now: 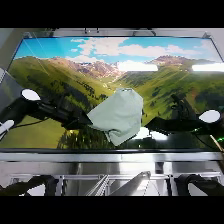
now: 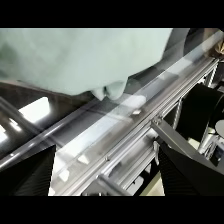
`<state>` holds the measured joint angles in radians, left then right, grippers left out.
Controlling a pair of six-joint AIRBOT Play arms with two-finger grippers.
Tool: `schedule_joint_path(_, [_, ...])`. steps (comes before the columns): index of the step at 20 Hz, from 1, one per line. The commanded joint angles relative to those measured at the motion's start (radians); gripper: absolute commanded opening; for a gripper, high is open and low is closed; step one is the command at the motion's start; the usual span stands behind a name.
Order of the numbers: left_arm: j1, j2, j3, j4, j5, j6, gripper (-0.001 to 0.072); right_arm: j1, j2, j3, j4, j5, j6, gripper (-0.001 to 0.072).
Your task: Fold the shirts.
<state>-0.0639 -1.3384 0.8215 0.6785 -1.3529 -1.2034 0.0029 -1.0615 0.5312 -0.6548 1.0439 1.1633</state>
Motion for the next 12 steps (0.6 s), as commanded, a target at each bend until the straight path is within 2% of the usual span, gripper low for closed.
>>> schedule_joint_path(1, [-0.069,-0.002,-0.137,-0.150,0.233,0.086,0.0718,0.001,-0.167,0.000,0.232,-0.008,-0.196,0.0458])
schedule_joint_path(3, [-0.129,-0.002,-0.158,-0.147,0.362,0.085,0.0718,0.001,-0.252,0.000,0.341,-0.024,-0.267,0.0459])
schedule_joint_path(6, [-0.161,-0.011,-0.160,-0.147,0.428,0.085,0.0699,0.001,-0.346,0.000,0.391,-0.027,-0.324,0.0459])
schedule_joint_path(11, [-0.162,-0.155,-0.116,-0.158,0.418,0.085,0.0699,0.063,-0.407,0.004,0.430,-0.115,-0.331,0.0457])
schedule_joint_path(12, [-0.162,-0.192,-0.083,-0.159,0.399,0.085,0.0698,0.091,-0.411,0.012,0.442,-0.139,-0.345,0.0377])
